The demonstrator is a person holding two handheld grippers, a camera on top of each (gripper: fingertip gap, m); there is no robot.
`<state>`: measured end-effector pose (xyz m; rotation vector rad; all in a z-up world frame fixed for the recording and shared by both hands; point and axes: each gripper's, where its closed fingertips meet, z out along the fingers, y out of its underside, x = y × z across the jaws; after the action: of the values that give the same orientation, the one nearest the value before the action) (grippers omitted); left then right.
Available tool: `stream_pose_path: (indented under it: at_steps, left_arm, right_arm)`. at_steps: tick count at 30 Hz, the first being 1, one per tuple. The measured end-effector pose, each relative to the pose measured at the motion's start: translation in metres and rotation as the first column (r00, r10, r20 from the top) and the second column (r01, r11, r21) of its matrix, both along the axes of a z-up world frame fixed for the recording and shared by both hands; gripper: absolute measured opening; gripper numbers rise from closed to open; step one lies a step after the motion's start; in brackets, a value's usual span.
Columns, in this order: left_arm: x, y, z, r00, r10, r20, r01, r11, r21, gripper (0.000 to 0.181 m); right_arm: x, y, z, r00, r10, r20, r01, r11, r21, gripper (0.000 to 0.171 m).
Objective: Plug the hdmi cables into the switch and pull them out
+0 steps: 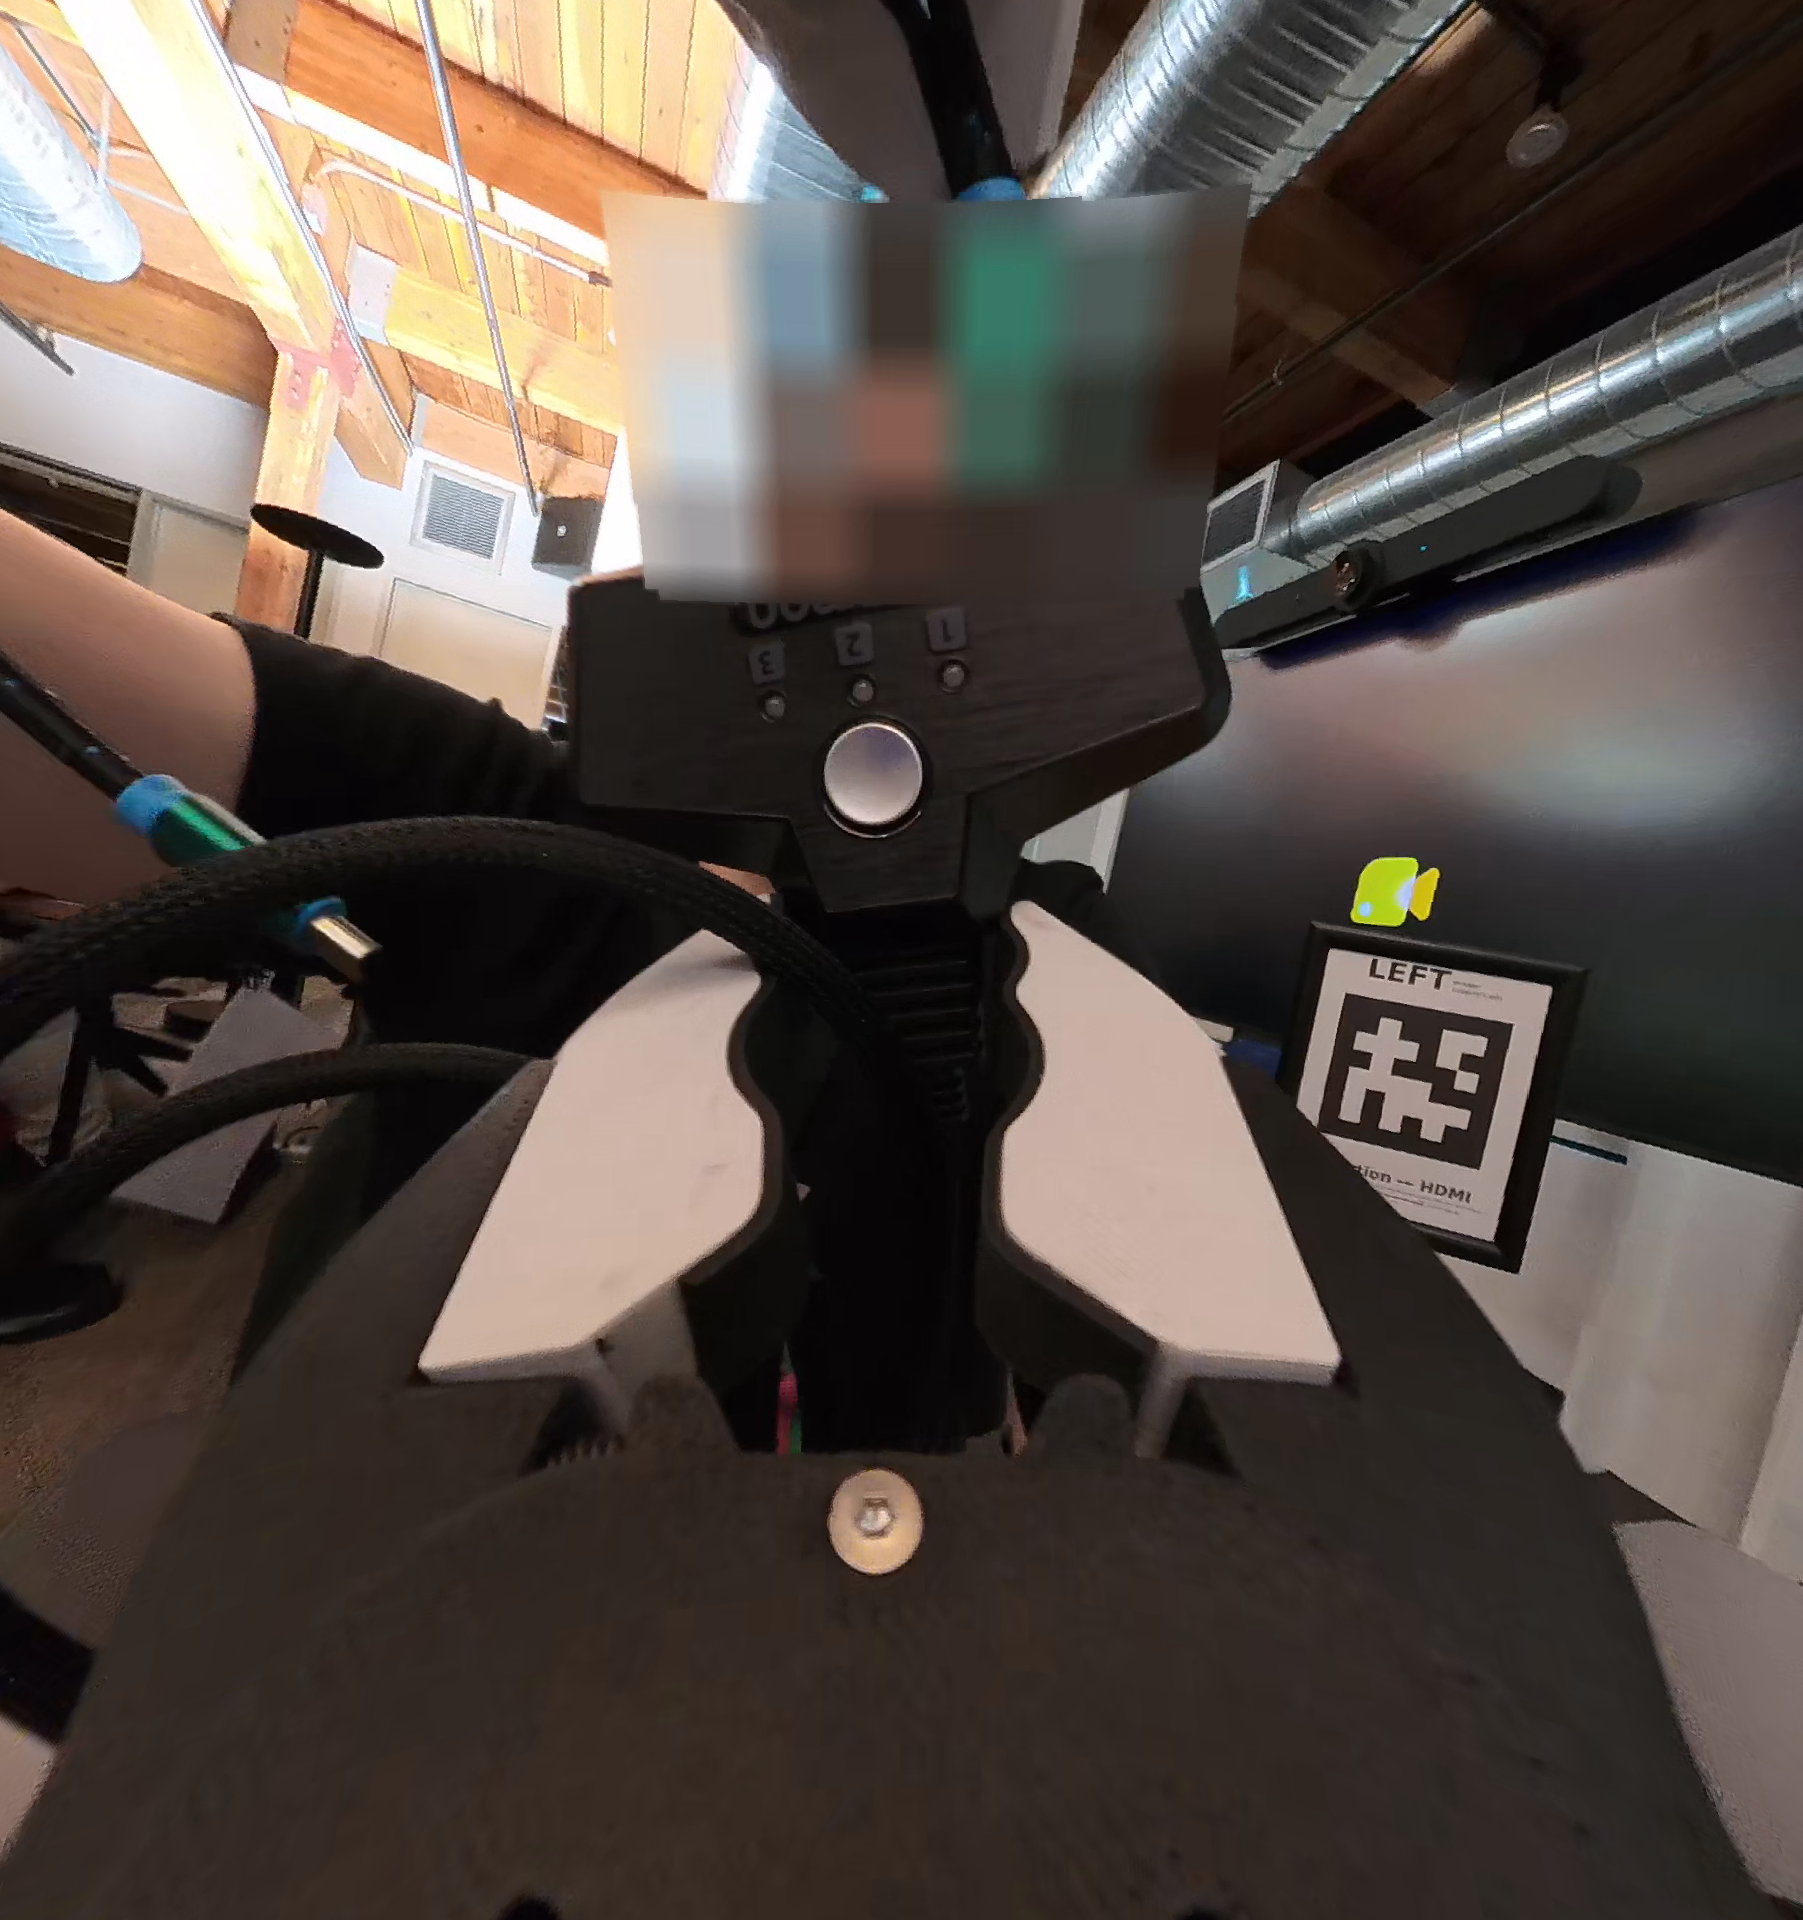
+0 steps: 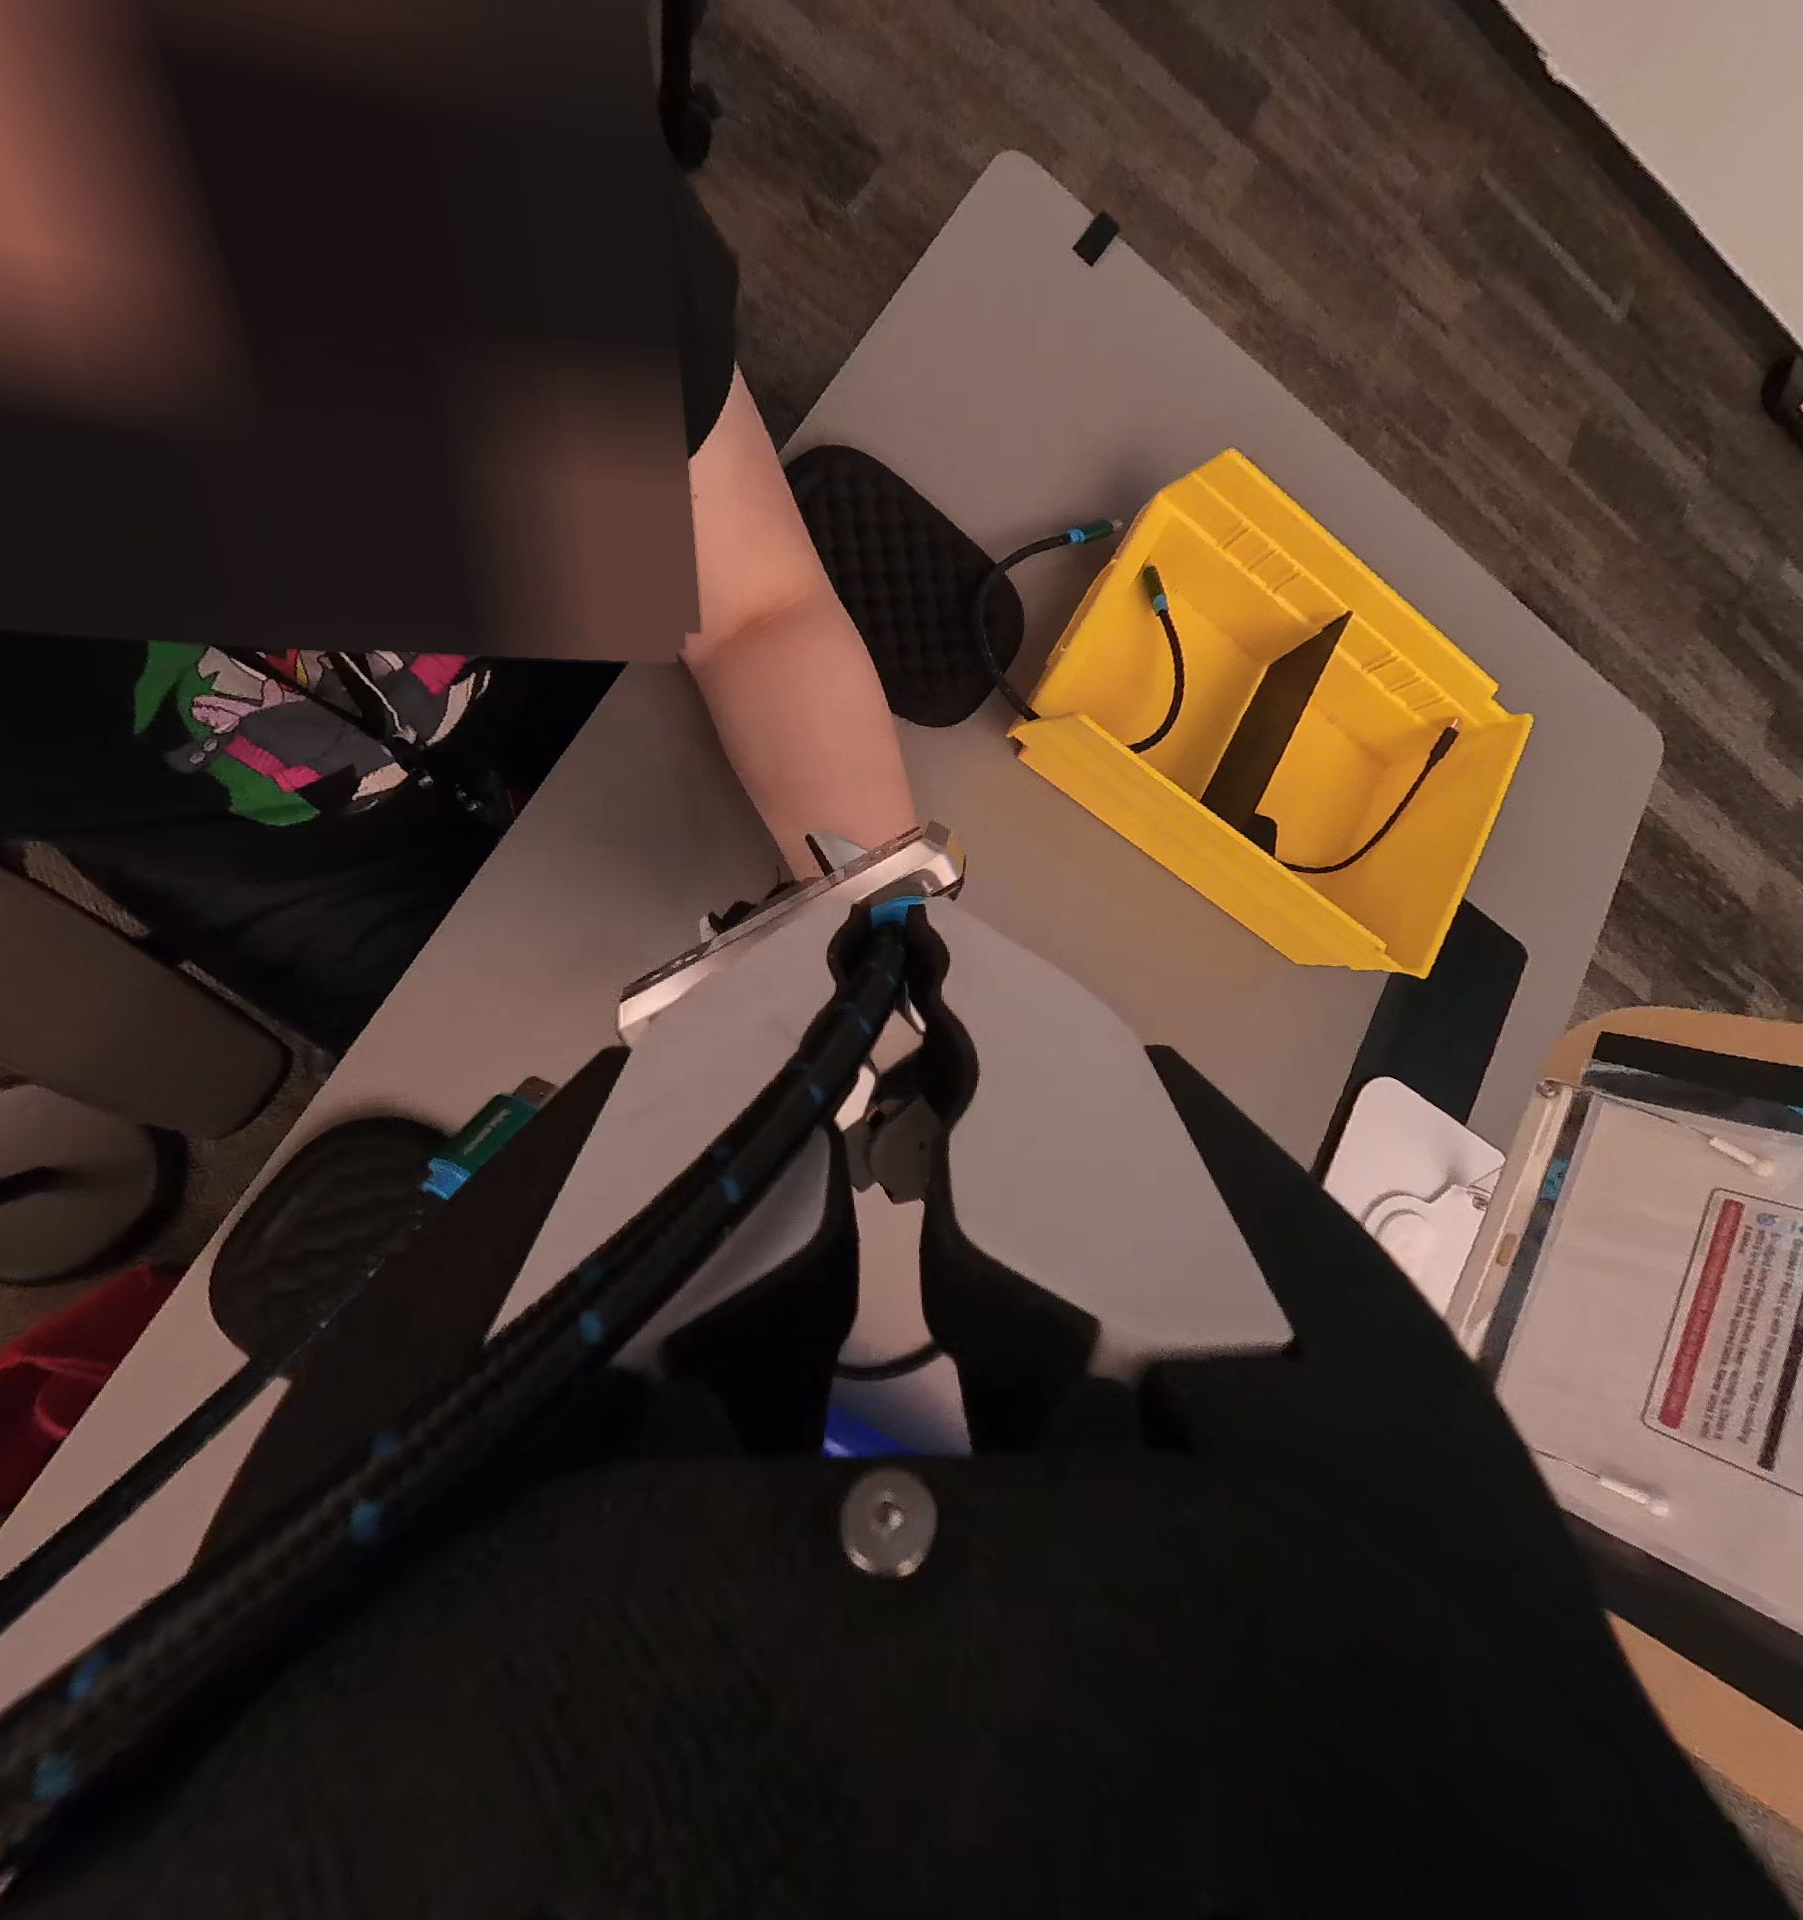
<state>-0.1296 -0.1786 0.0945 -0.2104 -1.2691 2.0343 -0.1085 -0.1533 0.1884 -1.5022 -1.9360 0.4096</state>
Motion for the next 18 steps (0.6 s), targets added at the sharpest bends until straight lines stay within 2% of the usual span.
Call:
stream_pose_path:
  at_steps: [10,18]
  left_arm:
    - [-0.001,-0.010,-0.004,0.999,-0.045,0.006,0.044,0.998,0.036,0.038]
    - [0.009,-0.007,-0.008,1.000,0.008,-0.015,-0.008,1.000,0.027,0.035]
  right_arm:
    - [0.010,0.006,-0.009,0.999,-0.001,-0.038,-0.001,0.999,-0.049,0.008]
    - [0.014,0.007,-0.011,0.997,-0.010,-0.081,0.005,0.998,-0.064,0.009]
